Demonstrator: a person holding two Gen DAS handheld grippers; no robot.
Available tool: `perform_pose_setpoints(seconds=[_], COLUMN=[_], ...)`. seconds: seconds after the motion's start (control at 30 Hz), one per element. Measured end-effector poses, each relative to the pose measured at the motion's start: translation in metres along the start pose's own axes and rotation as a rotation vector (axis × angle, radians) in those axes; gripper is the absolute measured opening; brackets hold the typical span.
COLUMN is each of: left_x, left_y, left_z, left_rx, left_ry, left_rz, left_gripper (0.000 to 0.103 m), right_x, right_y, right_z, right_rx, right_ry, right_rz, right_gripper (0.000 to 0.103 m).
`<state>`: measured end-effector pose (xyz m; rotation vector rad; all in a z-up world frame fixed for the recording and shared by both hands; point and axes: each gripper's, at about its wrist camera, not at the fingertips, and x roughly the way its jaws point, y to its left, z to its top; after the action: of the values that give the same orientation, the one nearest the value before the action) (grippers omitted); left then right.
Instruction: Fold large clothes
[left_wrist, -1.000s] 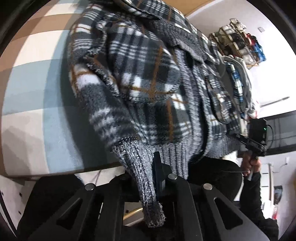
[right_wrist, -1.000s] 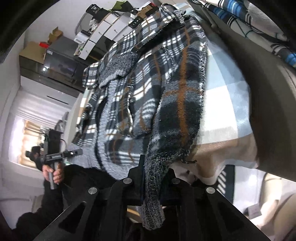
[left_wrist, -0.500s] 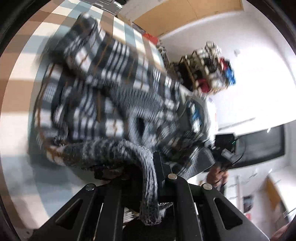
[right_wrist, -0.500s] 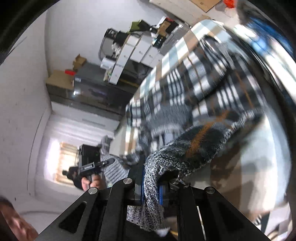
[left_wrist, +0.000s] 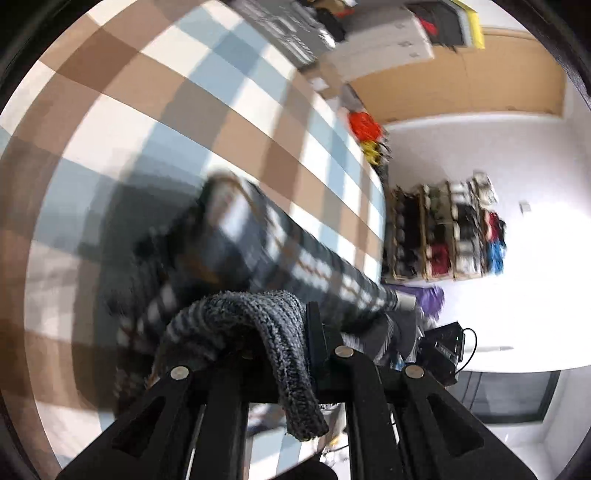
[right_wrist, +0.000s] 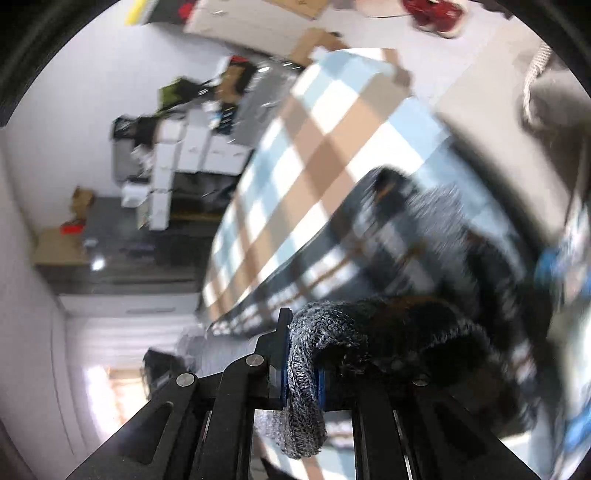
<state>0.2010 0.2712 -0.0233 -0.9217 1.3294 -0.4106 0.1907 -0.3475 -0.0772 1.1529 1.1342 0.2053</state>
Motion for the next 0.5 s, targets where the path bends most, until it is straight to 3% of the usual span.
perform_pose_setpoints(seconds=[0.17, 0.23, 0.3, 0.4, 0.43, 0.5], left_x=[-0.005, -0.008, -0.011, -0.012, -0.014, -0.015], left_y=[0.021, 0.023, 0.022, 0.022, 0.02, 0.009], left_z=[0.009, 0.006, 0.004, 0.001, -0.004, -0.003], left_rx=[-0.061, -0.05, -0.033, -0.039, -0.022, 0.015], left_ry=[0.012, 0.01, 0.009, 0.028, 0.03, 0.041], left_rz=[-0.057, -0.061, -0.044, -0.021, 0.006, 0.063], left_gripper=[0.005, 0.005, 0.005, 0.006, 0.009, 0.021], right_x=[0.02, 0.023, 0.02, 0.003, -0.004, -0.019], right_y=[-0.024, -0.024, -0.02, -0.019, -0.017, -0.009], right_z=[0.024, 0.026, 0.022, 0.02, 0.017, 0.013], right_rx=[0.089, 0.077, 0.043, 0.022, 0.011, -0.037], right_ry=[0.048, 0.047, 0.046, 0.018, -0.004, -0.046], right_rz=[-0.015, -0.008, 0.006, 0.045, 0.06, 0.032], right_gripper=[0.012, 0.013, 0.02, 0.047, 0.058, 0.068])
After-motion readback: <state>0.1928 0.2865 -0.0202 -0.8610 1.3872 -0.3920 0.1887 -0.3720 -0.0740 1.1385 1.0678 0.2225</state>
